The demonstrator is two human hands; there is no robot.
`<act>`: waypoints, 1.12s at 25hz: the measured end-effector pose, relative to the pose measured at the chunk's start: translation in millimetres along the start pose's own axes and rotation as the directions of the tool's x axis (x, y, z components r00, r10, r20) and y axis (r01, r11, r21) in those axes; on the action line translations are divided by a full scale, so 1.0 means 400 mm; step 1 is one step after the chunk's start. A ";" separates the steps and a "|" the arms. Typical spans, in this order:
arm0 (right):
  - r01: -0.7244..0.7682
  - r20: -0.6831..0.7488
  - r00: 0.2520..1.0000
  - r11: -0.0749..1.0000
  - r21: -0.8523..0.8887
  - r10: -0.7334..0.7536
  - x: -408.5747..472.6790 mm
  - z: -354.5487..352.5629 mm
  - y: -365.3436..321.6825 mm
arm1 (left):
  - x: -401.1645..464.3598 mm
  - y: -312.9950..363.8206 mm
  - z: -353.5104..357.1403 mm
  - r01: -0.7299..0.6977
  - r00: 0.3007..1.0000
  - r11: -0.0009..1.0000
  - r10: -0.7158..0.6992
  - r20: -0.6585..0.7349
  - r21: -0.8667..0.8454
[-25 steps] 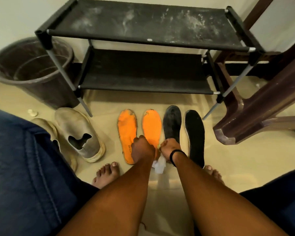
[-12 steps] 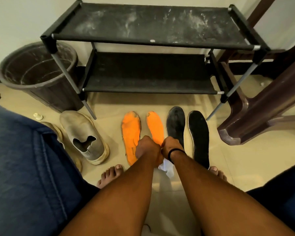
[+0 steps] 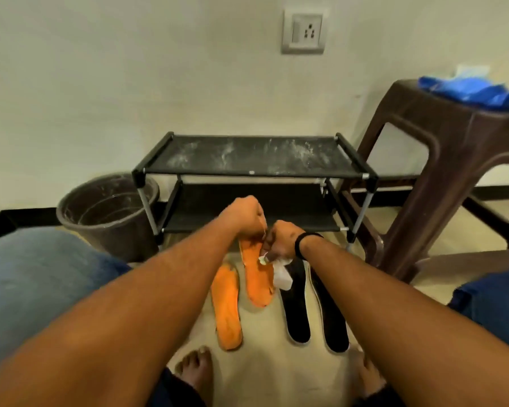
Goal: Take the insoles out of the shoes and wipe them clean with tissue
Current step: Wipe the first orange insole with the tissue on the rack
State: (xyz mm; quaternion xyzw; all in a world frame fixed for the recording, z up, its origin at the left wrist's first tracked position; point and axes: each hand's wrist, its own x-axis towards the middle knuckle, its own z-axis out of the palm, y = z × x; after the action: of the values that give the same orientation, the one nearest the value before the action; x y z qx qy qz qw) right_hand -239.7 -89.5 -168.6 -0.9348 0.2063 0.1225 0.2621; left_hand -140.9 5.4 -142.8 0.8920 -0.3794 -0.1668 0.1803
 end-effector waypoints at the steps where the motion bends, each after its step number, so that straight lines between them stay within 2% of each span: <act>1: 0.022 -0.023 0.999 0.999 0.030 -0.022 -0.013 -0.041 -0.023 | -0.004 0.012 -0.066 -0.078 0.997 0.997 0.077 -0.006 -0.026; 4: 0.093 -0.171 0.983 0.990 0.109 -0.073 -0.040 -0.181 -0.078 | -0.005 0.046 -0.235 -0.212 0.969 0.969 0.191 -0.157 -0.127; 7: 0.174 -0.289 0.953 0.947 0.272 -0.092 -0.062 -0.335 -0.105 | 0.003 0.071 -0.358 -0.258 0.937 0.888 0.134 -0.321 -0.380; 9: 0.218 -0.346 0.936 0.884 0.414 -0.069 -0.071 -0.413 -0.106 | 0.004 0.071 -0.403 -0.257 0.951 0.766 0.092 -0.296 -0.589; 11: 0.257 -0.379 0.923 0.841 0.476 -0.068 -0.066 -0.477 -0.100 | 0.024 0.068 -0.416 -0.261 0.962 0.715 0.135 -0.238 -0.649; 14: 0.279 -0.395 0.912 0.873 0.399 -0.111 -0.030 -0.559 -0.066 | 0.103 0.087 -0.401 -0.292 0.955 0.686 0.166 -0.247 -0.667; 15: 0.286 -0.424 0.897 0.896 0.338 -0.126 -0.007 -0.585 -0.043 | 0.140 0.098 -0.396 -0.312 0.946 0.690 0.164 -0.278 -0.654; 17: 0.278 -0.505 0.854 0.932 0.230 -0.130 0.039 -0.621 0.013 | 0.210 0.115 -0.396 -0.347 0.928 0.768 0.200 -0.313 -0.538; 19: 0.234 -0.542 0.832 0.961 0.148 -0.119 0.097 -0.642 0.085 | 0.299 0.126 -0.389 -0.358 0.929 0.853 0.283 -0.240 -0.379; 24: 0.085 -0.511 0.859 0.993 0.078 -0.033 0.238 -0.650 0.238 | 0.496 0.118 -0.327 -0.333 0.943 0.915 0.330 -0.051 -0.227; 28: 0.056 -0.422 0.905 0.998 -0.020 -0.059 0.317 -0.616 0.300 | 0.560 0.079 -0.251 -0.366 0.930 0.929 0.366 -0.011 -0.045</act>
State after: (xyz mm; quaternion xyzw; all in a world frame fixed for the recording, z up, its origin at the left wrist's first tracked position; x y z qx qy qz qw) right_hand -151.8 -356.8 -58.9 -0.9457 0.2301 -0.0897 0.2112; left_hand 30.1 -160.6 -76.3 0.8015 -0.5349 -0.1378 0.2293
